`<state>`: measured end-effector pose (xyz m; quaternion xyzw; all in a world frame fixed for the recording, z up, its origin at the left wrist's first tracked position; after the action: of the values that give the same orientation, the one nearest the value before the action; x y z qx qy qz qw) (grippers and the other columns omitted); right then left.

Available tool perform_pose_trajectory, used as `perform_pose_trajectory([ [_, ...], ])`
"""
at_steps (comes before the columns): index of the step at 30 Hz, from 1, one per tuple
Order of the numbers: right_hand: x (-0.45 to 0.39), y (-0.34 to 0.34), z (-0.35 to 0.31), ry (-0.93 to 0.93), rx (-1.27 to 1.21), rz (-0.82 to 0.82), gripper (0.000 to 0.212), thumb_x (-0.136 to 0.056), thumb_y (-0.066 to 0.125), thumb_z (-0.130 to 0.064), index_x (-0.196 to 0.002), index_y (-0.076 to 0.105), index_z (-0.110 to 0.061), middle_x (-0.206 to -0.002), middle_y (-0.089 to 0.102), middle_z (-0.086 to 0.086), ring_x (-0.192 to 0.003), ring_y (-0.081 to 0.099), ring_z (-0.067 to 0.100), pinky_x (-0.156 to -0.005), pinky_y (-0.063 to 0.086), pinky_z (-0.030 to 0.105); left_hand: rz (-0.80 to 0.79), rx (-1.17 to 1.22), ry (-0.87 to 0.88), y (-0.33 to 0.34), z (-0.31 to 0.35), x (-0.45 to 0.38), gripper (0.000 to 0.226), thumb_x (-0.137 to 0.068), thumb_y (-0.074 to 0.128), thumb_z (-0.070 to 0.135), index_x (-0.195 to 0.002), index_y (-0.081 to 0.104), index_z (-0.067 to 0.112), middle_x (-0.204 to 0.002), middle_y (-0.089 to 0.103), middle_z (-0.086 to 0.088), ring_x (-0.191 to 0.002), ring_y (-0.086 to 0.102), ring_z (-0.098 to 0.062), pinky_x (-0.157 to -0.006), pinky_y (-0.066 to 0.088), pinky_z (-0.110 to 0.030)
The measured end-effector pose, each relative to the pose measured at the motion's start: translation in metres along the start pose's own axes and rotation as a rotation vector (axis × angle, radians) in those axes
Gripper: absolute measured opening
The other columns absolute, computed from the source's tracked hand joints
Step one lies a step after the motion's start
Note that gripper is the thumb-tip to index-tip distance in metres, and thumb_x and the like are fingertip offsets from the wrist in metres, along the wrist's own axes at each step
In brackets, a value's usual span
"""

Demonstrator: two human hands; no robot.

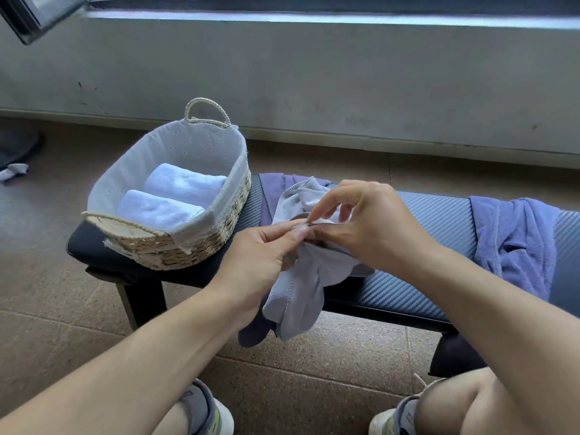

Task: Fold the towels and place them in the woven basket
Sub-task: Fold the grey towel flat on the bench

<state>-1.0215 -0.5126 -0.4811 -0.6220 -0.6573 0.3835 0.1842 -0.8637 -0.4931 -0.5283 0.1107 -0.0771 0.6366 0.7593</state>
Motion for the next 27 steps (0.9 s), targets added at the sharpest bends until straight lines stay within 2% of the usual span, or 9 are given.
perform_pose_trajectory([
  [3,-0.011,-0.008,0.020,0.102,-0.031,-0.045,0.014,-0.080,0.080,-0.047,-0.083,0.077,-0.034,-0.080,0.070,-0.015,-0.073,0.060,0.002,-0.065,0.045,0.021,0.018,-0.458,0.123,-0.013,0.011,-0.003,0.013,-0.093,0.071,0.020,-0.097,0.081,0.027,-0.072,0.072,0.024,-0.064,0.057,0.015,-0.062,0.039,-0.004],
  [5,-0.018,-0.016,0.046,0.211,-0.001,-0.009,0.011,-0.086,0.076,-0.043,-0.087,0.076,-0.032,-0.079,0.069,-0.016,-0.074,0.060,0.000,-0.062,0.044,0.018,0.049,-0.628,0.160,-0.022,0.012,-0.006,0.011,-0.091,0.074,0.022,-0.097,0.082,0.025,-0.068,0.071,0.026,-0.058,0.056,0.015,-0.061,0.039,-0.006],
  [10,-0.026,-0.005,0.082,0.321,0.071,-0.042,0.021,-0.088,0.074,-0.042,-0.106,0.073,-0.031,-0.088,0.063,-0.022,-0.094,0.063,0.009,-0.066,0.041,0.020,0.038,-0.774,0.113,-0.025,0.002,-0.008,0.008,-0.086,0.077,0.025,-0.088,0.083,0.029,-0.057,0.066,0.025,-0.055,0.057,0.008,-0.065,0.047,-0.019],
  [12,-0.032,0.005,0.084,0.325,0.038,-0.050,0.026,-0.091,0.071,-0.045,-0.114,0.071,-0.033,-0.101,0.066,-0.019,-0.100,0.062,0.008,-0.075,0.042,0.022,0.033,-0.807,0.104,-0.025,0.001,-0.009,0.007,-0.084,0.078,0.024,-0.086,0.083,0.029,-0.053,0.063,0.025,-0.050,0.054,0.010,-0.063,0.042,-0.017],
  [15,-0.042,0.021,0.081,0.289,0.022,-0.081,0.035,-0.095,0.063,-0.048,-0.126,0.067,-0.032,-0.120,0.068,-0.015,-0.110,0.061,0.009,-0.086,0.045,0.024,0.021,-0.829,0.097,-0.024,0.000,-0.008,0.006,-0.080,0.080,0.024,-0.080,0.083,0.029,-0.059,0.069,0.021,-0.051,0.056,0.008,-0.063,0.044,-0.018],
  [17,-0.047,0.031,0.081,0.280,0.026,-0.114,0.040,-0.096,0.059,-0.054,-0.129,0.065,-0.031,-0.114,0.069,-0.013,-0.109,0.062,0.012,-0.090,0.047,0.028,0.011,-0.852,0.101,-0.022,-0.001,-0.008,0.003,-0.077,0.081,0.026,-0.077,0.082,0.029,-0.062,0.071,0.017,-0.059,0.063,0.002,-0.065,0.049,-0.020],
  [19,-0.050,0.039,0.084,0.283,0.079,-0.143,0.040,-0.096,0.053,-0.061,-0.124,0.064,-0.034,-0.098,0.068,-0.012,-0.100,0.063,0.016,-0.085,0.047,0.033,0.001,-0.868,0.111,-0.020,-0.002,-0.008,0.003,-0.075,0.084,0.029,-0.076,0.081,0.027,-0.065,0.073,0.014,-0.066,0.067,-0.002,-0.067,0.051,-0.021],
  [23,-0.052,0.043,0.090,0.311,0.267,-0.187,0.043,-0.086,0.051,-0.076,-0.097,0.065,-0.037,-0.086,0.066,-0.008,-0.089,0.060,0.021,-0.077,0.048,0.037,-0.011,-0.852,0.120,-0.019,-0.002,-0.006,0.011,-0.074,0.086,0.033,-0.072,0.079,0.025,-0.060,0.068,0.015,-0.054,0.056,0.005,-0.057,0.041,-0.015],
  [27,-0.047,0.041,0.093,0.300,0.272,-0.213,0.032,-0.082,0.069,-0.063,-0.074,0.065,-0.032,-0.075,0.065,-0.013,-0.080,0.061,0.015,-0.068,0.043,0.031,-0.001,-0.828,0.154,-0.019,0.003,-0.005,0.012,-0.075,0.084,0.034,-0.071,0.076,0.026,-0.064,0.070,0.012,-0.058,0.058,0.001,-0.062,0.044,-0.019],
])
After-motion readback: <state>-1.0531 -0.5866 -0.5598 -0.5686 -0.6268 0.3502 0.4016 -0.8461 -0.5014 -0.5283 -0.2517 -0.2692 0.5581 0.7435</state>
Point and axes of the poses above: each hand's wrist, its own x-axis away from the middle knuckle, its own y-axis out of the palm, z = x × y, the point moved 7 cm from there along -x, towards the middle knuckle
